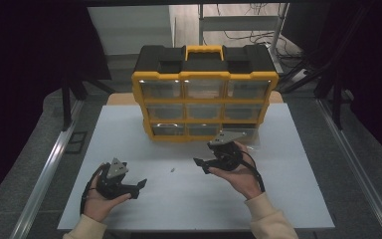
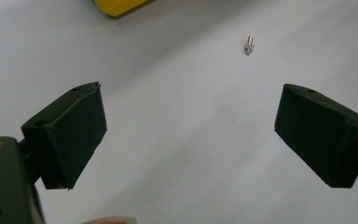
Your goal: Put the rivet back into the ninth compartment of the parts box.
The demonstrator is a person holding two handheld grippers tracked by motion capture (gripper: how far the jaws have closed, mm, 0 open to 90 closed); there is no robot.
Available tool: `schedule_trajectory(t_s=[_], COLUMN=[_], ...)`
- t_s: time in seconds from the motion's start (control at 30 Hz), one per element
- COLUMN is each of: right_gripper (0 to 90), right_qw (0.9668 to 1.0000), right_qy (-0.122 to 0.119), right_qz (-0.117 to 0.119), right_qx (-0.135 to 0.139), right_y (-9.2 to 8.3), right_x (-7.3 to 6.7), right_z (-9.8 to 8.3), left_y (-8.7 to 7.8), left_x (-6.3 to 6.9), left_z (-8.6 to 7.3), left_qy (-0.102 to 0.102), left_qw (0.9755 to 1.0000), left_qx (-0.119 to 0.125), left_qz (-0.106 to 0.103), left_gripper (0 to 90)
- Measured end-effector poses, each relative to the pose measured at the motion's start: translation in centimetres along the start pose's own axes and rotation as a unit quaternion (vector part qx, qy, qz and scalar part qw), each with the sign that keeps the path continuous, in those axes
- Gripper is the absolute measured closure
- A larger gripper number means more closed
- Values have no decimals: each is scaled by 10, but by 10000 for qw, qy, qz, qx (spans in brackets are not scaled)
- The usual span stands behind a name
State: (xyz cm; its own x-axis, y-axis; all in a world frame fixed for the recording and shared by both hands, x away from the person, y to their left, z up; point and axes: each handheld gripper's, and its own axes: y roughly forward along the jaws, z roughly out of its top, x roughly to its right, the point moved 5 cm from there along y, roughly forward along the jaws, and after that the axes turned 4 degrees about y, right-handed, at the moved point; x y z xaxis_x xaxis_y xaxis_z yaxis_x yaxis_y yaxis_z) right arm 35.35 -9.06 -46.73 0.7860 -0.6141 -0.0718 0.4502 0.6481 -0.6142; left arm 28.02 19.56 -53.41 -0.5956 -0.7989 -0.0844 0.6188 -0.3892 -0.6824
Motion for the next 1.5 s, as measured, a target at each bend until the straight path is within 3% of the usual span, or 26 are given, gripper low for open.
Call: schedule_trajectory(t_s=[1.17,1.5], right_gripper=[282,281], right_qw=[9982,9966], right_qy=[-441,-509], right_qz=[349,396], right_qx=[-200,-505], right_y=[34,57], right_x=[-41,-48], right_z=[-2,-8], left_y=[-1,0], left_x=[-1,-1], left_z=[0,0], left_qy=[1,5], left_qw=[10000,10000], left_qx=[0,-8], left_qz=[13,16], left_gripper=[92,92])
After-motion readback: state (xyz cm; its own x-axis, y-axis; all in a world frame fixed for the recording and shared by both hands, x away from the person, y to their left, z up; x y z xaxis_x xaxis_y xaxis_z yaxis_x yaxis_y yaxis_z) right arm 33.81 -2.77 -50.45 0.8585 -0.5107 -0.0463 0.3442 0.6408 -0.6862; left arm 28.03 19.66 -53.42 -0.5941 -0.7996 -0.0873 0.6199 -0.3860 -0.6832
